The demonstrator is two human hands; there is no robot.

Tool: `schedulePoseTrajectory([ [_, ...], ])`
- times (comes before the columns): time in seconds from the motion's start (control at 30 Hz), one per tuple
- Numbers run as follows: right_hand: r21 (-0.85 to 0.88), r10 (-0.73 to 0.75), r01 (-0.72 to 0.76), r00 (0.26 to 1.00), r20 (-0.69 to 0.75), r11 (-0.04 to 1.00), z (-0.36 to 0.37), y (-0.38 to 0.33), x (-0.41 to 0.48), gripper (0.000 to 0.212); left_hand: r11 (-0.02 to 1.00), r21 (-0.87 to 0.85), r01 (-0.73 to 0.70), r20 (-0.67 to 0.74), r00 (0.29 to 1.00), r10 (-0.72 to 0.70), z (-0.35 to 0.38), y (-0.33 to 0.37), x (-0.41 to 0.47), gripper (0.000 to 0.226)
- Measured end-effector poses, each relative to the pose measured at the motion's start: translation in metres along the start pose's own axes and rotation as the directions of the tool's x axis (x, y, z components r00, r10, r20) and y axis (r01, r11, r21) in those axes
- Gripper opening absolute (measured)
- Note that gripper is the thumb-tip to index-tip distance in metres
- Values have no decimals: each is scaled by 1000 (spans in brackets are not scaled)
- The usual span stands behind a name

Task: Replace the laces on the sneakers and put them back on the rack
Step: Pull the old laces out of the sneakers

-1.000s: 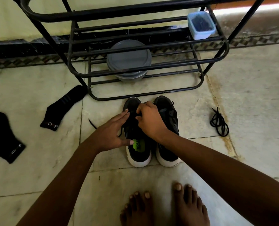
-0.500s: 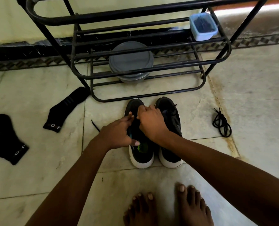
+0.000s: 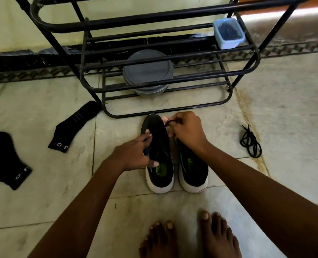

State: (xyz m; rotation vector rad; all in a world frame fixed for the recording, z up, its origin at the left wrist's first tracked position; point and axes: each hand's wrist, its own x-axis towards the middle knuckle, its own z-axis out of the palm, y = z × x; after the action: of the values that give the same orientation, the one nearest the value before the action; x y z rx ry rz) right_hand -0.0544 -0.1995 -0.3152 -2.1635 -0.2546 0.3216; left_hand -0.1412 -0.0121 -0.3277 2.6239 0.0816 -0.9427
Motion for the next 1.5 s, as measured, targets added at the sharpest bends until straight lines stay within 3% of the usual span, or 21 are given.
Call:
schedulePoseTrajectory([
  [0.07,-193,6,29,983,182,981,-5,6,8,54,1000,-15,-5,-2,1000,5,1,-1,1,112],
  [0.13,-428,80,77,938,337,901,-7,9,12,48,1000,-28,-7,-1,1000,7,3,-1,1,111],
  [0.2,-544,93,137,923,373,827,-11,10,16,29,999,-39,-8,1,1000,8,4,-2,1,112],
  [0.27,-546,32,158,946,323,823,-20,3,14,22,999,-48,-18,1,1000,18,5,-2,2,112],
  [0.33,-457,-31,168,956,291,873,-30,-3,14,12,998,-57,-20,-3,1000,20,7,-3,2,113],
  [0.37,-403,-35,149,961,276,903,-34,-6,15,17,998,-62,-18,-3,1000,18,7,-5,3,113],
  [0.47,-29,90,-85,964,251,996,-41,-9,15,25,996,-87,-11,-3,1000,10,8,-7,4,116],
  [0.57,358,166,-274,938,305,893,-46,-16,13,22,994,-114,-5,-3,1000,4,8,-7,5,116],
  [0.67,546,177,-294,950,257,785,-51,-19,10,27,991,-133,-7,-5,1000,6,8,-7,5,117],
  [0.73,453,161,-204,978,133,868,-54,-15,12,28,989,-145,-5,-8,1000,4,8,-6,5,118],
  [0.8,84,74,-74,997,1,994,-55,-6,16,23,989,-146,-12,-17,1000,10,8,-5,4,115],
  [0.87,-249,64,-76,996,-54,965,-56,1,17,19,985,-170,-27,-23,999,24,6,-5,3,114],
  [0.9,-300,95,-110,993,-64,948,-56,5,14,24,979,-199,-35,-22,999,32,4,-6,3,112],
  [1.0,-219,142,-158,986,-88,963,-43,11,2,36,935,-353,-41,-84,996,13,-6,-10,4,86],
  [1.07,-169,97,-116,989,-115,979,-25,5,-15,33,909,-404,-101,-259,966,-8,-8,-9,9,46],
  [1.13,-149,59,-66,997,-47,987,0,-4,-38,35,919,-357,-170,-413,911,8,-6,-4,13,17],
  [1.2,-138,44,-29,993,112,990,28,-11,-66,45,923,-332,-192,-467,884,16,-1,3,19,15],
  [1.27,-121,27,-5,983,182,993,50,-9,-84,56,921,-350,-170,-480,877,-20,6,6,24,14],
  [1.37,-132,50,-26,981,189,991,60,-2,-82,69,916,-382,-126,-486,870,-83,9,9,29,11],
  [1.5,-167,55,-29,987,150,986,63,4,-71,68,913,-400,-84,-436,893,-109,2,11,35,9],
])
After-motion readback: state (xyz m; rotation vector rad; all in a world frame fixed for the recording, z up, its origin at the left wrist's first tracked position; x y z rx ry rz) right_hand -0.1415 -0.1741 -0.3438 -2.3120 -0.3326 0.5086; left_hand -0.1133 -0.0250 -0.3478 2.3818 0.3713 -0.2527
